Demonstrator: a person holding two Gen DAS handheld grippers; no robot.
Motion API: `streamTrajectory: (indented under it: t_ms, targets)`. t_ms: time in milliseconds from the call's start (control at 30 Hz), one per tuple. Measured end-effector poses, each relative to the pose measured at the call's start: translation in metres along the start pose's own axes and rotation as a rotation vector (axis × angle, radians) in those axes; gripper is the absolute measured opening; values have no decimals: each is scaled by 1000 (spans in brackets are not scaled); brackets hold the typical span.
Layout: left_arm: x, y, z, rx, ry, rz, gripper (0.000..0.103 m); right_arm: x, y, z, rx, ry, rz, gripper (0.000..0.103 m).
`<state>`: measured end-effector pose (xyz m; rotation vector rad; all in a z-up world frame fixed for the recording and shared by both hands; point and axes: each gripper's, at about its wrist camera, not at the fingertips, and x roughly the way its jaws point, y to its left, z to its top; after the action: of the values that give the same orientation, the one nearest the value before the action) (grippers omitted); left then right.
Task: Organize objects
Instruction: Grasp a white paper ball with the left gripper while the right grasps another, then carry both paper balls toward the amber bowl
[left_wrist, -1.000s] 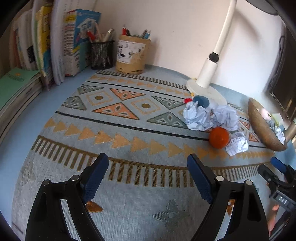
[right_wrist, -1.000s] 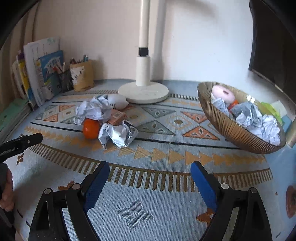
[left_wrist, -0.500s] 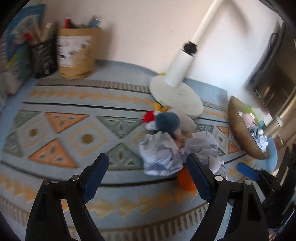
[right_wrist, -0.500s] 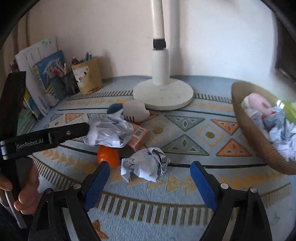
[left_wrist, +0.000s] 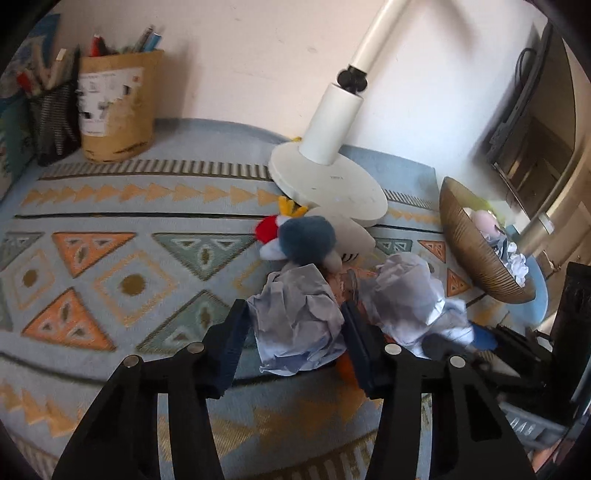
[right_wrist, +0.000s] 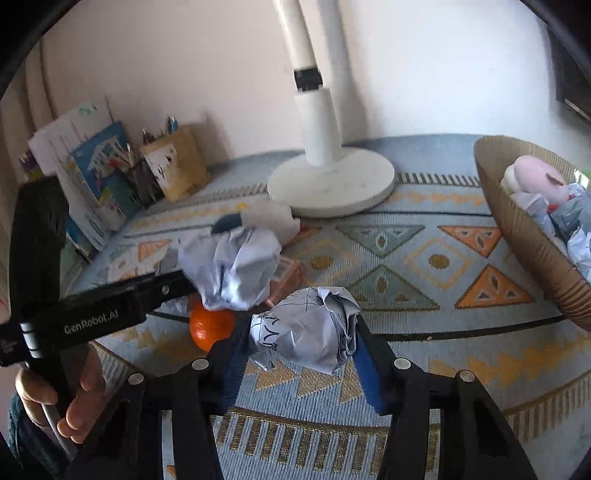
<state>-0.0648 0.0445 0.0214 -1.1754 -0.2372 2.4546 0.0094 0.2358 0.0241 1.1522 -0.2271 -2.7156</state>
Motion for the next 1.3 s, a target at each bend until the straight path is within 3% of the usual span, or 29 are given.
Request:
streamTrajectory:
  t_ms: [167, 267, 333, 433, 500, 567, 667, 733, 1000, 1033, 1067, 1100, 1300]
  targets:
    - [-42, 2, -20, -10, -52, 88, 48, -23, -2, -13, -62, 11, -44, 51]
    - [-63, 9, -41, -43, -57, 128, 48, -35, -2, -23, -111, 34, -20, 51]
    - [-70, 12, -55, -42, -54, 111, 48, -38, -4, -30, -130, 46, -13, 51]
    - [-66, 10, -67, -20, -50, 165, 48, -41, -7, -43, -161, 59, 1, 51]
    - [-69, 7, -69, -8, -82, 196, 48, -38, -9, -48, -165, 76, -16, 58]
    - [-73, 6, -70, 8, -128, 212, 49, -35, -15, -53, -136, 109, 1, 81]
    - [-66, 11, -68, -8, -77, 209, 49, -40, -18, -54, -125, 93, 32, 83]
    - [-67, 11, -67, -6, -84, 200, 49, -41, -19, -55, -113, 83, 25, 85]
    - [-73, 17, -72, -49, -114, 175, 50, -39, -2, -58, -192, 46, -67, 85]
    - [-73, 17, -72, -49, -113, 175, 49, -40, -3, -58, -187, 33, -82, 82]
    - [-73, 16, -72, -48, -112, 177, 50, -44, -5, -57, -175, 7, -104, 70]
    - [-73, 16, -72, -48, -111, 178, 50, -45, -8, -57, -166, 1, -100, 67]
    - [-70, 14, -71, -37, -96, 203, 50, -33, -9, -54, -166, 66, -89, 63]
